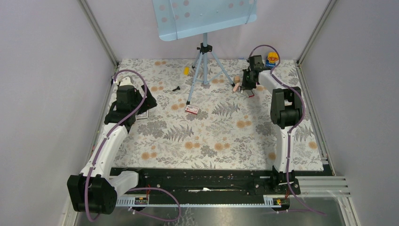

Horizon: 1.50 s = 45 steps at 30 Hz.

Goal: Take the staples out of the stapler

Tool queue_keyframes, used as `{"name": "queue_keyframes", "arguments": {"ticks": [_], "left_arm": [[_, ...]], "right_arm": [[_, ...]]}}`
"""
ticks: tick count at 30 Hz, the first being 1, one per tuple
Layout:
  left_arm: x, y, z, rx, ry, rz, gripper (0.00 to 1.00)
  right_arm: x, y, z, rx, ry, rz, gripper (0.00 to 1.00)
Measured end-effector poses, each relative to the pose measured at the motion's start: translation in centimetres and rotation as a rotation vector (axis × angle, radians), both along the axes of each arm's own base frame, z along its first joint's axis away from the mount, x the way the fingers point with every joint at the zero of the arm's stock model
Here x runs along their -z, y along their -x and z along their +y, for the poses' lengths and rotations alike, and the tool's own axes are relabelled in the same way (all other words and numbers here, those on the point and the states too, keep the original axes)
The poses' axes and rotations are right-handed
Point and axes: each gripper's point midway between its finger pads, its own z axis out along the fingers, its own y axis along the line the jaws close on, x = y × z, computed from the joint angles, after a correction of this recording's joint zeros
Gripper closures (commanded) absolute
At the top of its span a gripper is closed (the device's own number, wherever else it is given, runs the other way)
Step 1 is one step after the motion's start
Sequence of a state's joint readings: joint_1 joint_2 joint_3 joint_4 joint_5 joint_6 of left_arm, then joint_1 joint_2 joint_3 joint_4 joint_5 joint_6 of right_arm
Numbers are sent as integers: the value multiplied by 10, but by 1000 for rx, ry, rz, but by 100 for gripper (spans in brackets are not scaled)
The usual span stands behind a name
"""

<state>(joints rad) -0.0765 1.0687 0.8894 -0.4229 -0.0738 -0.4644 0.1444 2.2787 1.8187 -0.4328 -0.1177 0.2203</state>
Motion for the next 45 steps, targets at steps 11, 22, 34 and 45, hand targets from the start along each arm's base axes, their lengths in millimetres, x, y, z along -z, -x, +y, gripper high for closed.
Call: {"name": "queue_keyframes", "arguments": {"ticks": [11, 22, 34, 45], "left_arm": [[-1, -1, -4, 19, 16, -6, 1], [4, 2, -41, 176, 100, -9, 3], [16, 50, -189, 556, 304, 9, 1], [25, 56, -249, 676, 430, 36, 1]], "right_arm": [[0, 28, 3, -13, 3, 8, 100], [-20, 117, 19, -6, -48, 21, 100], [-34, 200, 68, -63, -232, -3, 100], [-52, 235, 109, -71, -443, -71, 100]]}}
